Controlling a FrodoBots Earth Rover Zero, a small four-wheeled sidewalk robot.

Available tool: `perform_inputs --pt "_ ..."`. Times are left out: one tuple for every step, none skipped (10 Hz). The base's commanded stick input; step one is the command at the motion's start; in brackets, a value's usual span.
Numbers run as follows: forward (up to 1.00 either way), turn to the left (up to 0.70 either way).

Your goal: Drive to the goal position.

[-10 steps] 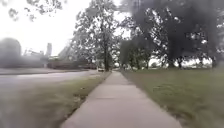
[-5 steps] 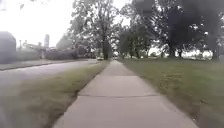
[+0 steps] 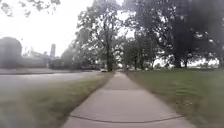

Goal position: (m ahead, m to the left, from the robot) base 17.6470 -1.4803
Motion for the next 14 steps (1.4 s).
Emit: perform_inputs --pt "1.00 0.00" --pt "1.00 0.00" --pt "1.00 -0.24" --pt "1.00 -0.38" --pt "1.00 -0.40" --pt "1.00 -0.40" --pt "1.00 -0.40" --pt "1.00 -0.35" --pt "1.00 0.00" --pt "1.00 0.00" --pt "1.00 0.00" --pt "1.00 0.00" --pt "1.00 0.00" --pt "1.00 0.00"
